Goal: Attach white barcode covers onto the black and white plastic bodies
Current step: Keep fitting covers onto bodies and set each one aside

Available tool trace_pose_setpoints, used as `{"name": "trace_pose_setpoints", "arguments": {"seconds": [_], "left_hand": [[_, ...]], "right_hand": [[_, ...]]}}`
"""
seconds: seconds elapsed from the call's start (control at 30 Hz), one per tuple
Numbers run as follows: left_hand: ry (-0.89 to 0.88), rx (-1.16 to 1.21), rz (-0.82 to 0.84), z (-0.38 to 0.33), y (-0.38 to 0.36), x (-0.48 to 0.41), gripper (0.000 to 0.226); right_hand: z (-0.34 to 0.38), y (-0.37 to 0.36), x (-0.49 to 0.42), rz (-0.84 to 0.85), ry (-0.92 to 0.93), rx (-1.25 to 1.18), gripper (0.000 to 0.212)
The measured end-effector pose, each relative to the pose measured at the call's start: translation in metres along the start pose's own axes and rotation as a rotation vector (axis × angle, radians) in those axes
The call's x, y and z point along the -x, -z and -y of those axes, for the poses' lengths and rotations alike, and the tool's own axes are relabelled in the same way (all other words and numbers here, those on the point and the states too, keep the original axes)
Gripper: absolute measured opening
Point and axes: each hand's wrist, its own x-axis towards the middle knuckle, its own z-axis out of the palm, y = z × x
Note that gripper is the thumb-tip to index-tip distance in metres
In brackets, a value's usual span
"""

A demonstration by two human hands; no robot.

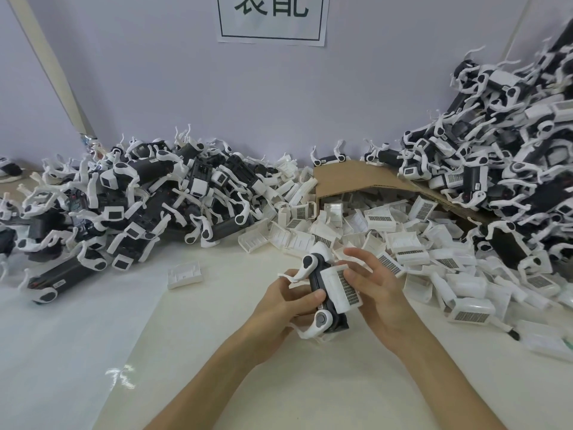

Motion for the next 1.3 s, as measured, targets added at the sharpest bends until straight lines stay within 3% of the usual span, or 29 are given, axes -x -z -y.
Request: {"name": "trace_pose_setpoints", "arguments": {"seconds": [0.13,0.23,0.43,0.6,0.93,1.3], "left_hand": [[-0.012,-0.001,0.025,0.000,-0.003,0.002,0.058],[-0.034,0.008,0.033,-0.001,-0.004,0.003,0.059],[-0.076,0.028,-0.028,-0.002,-0.008,0.004,0.055],[-0.100,0.059,-0.062,-0.004,-0.010,0.005,0.041],[-0.098,0.077,-0.038,-0.004,-0.015,0.008,0.039],[-0.084,-0.019,0.026,-0.008,-0.013,0.010,0.043]], "right_hand": [[-0.004,-0.001,-0.001,-0.078,0.099,0.167,0.038],[-0.006,-0.002,-0.002,-0.065,0.067,0.238,0.047],[-0.006,-0.005,0.000,-0.013,-0.016,0.254,0.040],[-0.008,-0.007,0.003,0.106,-0.080,0.242,0.052],[-0.004,-0.012,0.008,0.237,-0.169,0.171,0.064],[-0.007,-0.011,0.011,0.160,-0.013,0.228,0.042]]}}
